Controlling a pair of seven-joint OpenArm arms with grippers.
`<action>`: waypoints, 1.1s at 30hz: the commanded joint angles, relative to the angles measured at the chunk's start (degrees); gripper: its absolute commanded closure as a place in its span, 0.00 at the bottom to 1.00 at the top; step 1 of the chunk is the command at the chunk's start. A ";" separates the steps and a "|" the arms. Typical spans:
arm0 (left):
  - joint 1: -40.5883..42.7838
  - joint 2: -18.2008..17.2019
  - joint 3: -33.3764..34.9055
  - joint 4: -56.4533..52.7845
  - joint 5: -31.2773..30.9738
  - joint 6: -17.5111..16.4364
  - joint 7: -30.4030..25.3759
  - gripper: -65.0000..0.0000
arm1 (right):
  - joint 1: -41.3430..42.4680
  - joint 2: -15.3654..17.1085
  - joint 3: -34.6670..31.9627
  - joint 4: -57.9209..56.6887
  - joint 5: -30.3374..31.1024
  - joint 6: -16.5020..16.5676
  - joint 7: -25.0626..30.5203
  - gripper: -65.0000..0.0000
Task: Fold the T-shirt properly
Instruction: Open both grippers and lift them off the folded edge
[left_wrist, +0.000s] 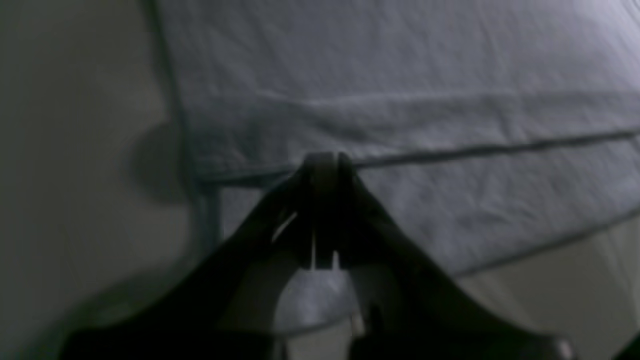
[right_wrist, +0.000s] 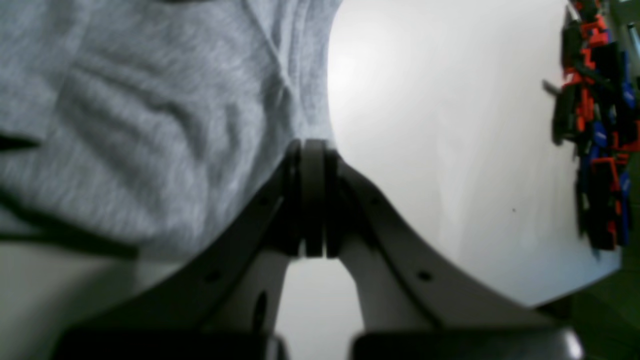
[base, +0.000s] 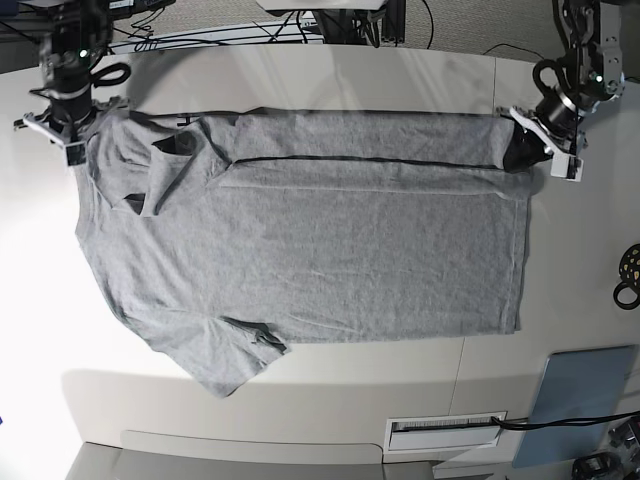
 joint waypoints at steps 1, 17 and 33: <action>-1.01 -0.79 -0.46 0.15 -0.81 -0.02 -0.44 1.00 | 0.90 0.79 0.55 -0.37 0.11 -0.09 0.68 1.00; -2.38 9.70 -0.48 -5.66 10.86 -0.17 2.49 1.00 | 5.55 0.66 0.55 -11.47 2.69 8.46 -3.93 1.00; 12.52 9.40 -0.52 -5.62 17.70 2.80 -2.64 1.00 | -4.92 0.66 0.55 -10.91 0.26 8.48 -3.21 1.00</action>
